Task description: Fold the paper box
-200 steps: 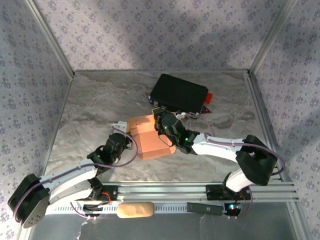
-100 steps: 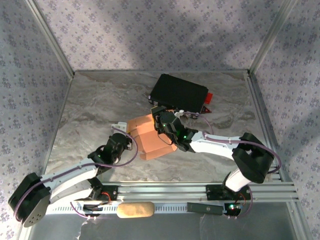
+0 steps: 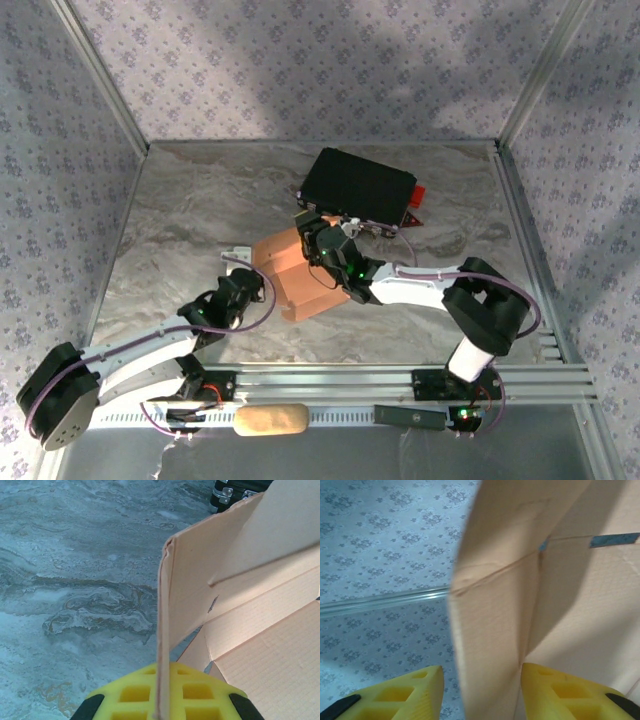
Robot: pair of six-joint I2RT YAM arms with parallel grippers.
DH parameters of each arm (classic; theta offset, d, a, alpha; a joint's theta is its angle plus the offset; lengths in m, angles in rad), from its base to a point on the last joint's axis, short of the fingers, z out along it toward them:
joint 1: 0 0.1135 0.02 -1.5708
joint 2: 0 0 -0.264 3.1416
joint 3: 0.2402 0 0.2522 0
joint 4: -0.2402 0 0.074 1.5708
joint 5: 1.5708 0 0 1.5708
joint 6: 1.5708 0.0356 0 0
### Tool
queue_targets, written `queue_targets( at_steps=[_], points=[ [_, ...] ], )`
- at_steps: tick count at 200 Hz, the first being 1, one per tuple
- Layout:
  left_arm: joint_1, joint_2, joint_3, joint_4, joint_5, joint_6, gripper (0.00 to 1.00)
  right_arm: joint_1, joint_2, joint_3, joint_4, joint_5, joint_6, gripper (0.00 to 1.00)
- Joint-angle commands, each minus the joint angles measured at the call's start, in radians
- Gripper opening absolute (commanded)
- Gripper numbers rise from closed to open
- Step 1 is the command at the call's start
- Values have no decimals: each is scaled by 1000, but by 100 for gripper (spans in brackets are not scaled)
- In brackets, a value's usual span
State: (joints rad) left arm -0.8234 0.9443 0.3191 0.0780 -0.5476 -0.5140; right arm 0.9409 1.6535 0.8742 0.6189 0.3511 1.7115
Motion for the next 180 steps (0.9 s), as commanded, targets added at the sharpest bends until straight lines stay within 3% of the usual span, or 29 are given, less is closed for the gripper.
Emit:
queue_targets(
  at_steps=[1, 54, 122, 145, 162, 180],
  points=[
    [-10, -9, 54, -12, -25, -12, 0, 5, 14, 30, 6, 3, -4, 47],
    [-18, -20, 59, -24, -26, -11, 0, -11, 41, 51, -6, -3, 13, 45],
    [-18, -21, 65, -32, -25, 3, 0, -16, 63, 57, -8, -21, 20, 26],
    [-17, -39, 58, -37, -19, 13, 1, -20, 61, 45, -13, -25, 24, 11],
    [-19, -82, 64, -73, 4, 11, 20, -24, 55, 35, -10, -27, 31, 0],
    [-29, -176, 99, -189, 15, -32, 38, -27, 40, 28, -17, -38, 41, 0]
  ],
)
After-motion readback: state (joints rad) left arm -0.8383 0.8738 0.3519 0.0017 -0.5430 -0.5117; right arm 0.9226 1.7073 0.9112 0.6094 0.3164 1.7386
